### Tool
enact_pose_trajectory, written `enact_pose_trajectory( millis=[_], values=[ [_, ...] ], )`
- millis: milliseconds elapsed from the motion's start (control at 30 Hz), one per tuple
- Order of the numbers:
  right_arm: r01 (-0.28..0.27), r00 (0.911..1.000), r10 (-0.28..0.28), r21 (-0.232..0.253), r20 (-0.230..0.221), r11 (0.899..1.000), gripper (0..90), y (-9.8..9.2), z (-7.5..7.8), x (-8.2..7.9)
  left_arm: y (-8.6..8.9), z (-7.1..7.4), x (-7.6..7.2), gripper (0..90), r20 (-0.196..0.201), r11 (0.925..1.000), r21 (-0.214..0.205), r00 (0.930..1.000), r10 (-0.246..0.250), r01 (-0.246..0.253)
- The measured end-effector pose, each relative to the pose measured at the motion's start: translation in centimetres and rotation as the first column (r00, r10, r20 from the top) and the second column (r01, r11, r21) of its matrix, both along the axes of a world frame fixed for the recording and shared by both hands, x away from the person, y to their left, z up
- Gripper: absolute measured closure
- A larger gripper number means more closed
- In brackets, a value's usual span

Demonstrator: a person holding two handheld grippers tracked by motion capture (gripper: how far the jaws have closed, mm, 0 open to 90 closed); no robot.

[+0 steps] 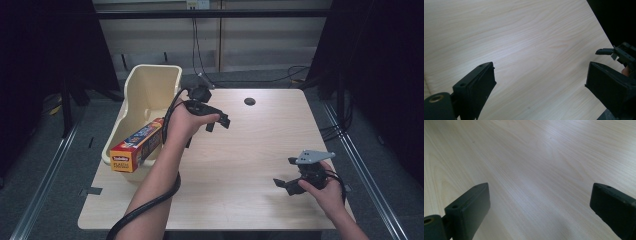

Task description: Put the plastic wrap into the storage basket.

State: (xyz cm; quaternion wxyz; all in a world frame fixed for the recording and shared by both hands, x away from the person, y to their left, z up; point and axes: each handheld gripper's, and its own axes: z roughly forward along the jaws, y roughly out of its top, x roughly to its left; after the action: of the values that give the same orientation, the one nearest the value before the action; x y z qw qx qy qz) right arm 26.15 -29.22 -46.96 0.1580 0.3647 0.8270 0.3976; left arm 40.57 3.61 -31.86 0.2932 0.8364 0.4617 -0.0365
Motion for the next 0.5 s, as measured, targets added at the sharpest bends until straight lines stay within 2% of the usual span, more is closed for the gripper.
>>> enact_pose_trajectory(
  millis=[133, 333, 367, 400, 500],
  values=[
    [0.001, 1.0, -0.001, -0.003, 0.0, 1.0, 2.6, 0.1, 0.0, 0.0, -0.3, -0.6, -0.3, 8.3, 0.004, 0.9999, -0.003, 0.9999, -0.014, 0.014],
    [0.001, 1.0, -0.001, -0.008, -0.002, 1.0, 2.7, 0.1, -0.1, 0.0, -0.4, -1.7, -0.5, 8.6, -0.013, 0.9997, -0.008, 0.9997, -0.023, 0.022],
    [0.001, 1.0, -0.001, -0.009, 0.0, 1.0, 2.7, 0.1, -0.1, 0.0, -0.4, -2.0, -0.6, 8.6, -0.02, 0.9992, -0.021, 0.9992, -0.034, 0.033],
    [0.001, 1.0, -0.001, -0.009, 0.001, 1.0, 2.7, 0.1, -0.1, 0.0, -0.5, -2.3, -0.7, 8.6, -0.025, 0.9993, -0.03, 0.9994, -0.025, 0.024],
    [0.004, 1.0, -0.004, -0.012, 0.001, 1.0, 2.7, 0.1, -0.1, 0.0, -0.4, -2.5, -0.7, 8.7, -0.026, 0.9991, -0.025, 0.9991, -0.034, 0.033]
  ],
)
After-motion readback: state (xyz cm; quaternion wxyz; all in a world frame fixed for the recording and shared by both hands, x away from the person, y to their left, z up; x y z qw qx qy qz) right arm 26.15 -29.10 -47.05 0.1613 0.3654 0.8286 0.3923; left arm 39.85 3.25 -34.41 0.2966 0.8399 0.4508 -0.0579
